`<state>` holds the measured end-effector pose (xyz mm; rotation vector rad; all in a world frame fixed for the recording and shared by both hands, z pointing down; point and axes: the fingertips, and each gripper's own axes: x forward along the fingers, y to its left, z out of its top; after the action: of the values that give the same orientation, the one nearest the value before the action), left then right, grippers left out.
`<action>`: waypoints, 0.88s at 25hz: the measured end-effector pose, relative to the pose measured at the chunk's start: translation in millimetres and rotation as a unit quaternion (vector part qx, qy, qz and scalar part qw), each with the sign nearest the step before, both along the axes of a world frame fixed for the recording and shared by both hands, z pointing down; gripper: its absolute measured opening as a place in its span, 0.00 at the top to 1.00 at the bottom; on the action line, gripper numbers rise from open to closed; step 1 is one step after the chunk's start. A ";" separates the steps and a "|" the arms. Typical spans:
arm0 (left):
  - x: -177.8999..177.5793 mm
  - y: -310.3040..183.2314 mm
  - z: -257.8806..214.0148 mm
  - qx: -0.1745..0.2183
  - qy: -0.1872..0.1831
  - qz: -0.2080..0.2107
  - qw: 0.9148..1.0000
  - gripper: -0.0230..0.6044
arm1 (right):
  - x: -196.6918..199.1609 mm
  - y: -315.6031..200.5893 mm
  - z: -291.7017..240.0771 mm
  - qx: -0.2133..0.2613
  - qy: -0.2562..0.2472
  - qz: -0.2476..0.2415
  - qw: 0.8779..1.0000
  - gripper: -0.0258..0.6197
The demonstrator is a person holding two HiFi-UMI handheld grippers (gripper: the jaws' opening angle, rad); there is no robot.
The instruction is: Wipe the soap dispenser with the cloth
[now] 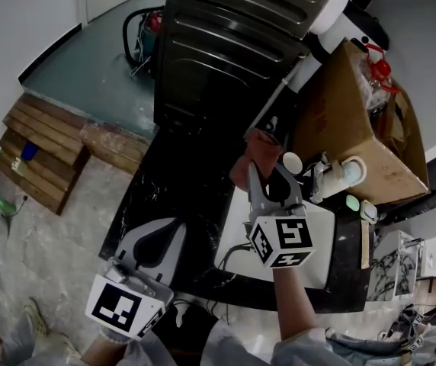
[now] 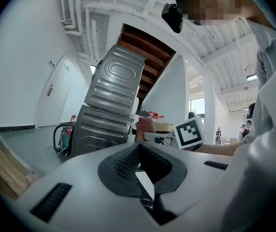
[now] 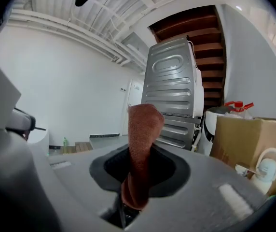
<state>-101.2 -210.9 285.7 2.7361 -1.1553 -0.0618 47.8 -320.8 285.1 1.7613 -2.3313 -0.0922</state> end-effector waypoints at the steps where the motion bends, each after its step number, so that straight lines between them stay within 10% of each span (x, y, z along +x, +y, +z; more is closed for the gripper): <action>1: -3.1 -3.4 1.8 -0.002 0.000 0.003 1.000 0.96 | -1.9 -8.7 3.9 -0.002 0.011 0.004 1.000 0.84; 22: -29.8 -46.3 23.3 -0.027 0.009 0.016 0.999 0.96 | -33.6 -104.8 47.3 -0.028 0.159 0.021 0.987 0.84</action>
<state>-131.0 -257.2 309.0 2.7001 -1.0933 -0.0490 14.2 -425.6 332.4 1.6326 -2.0486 -0.2775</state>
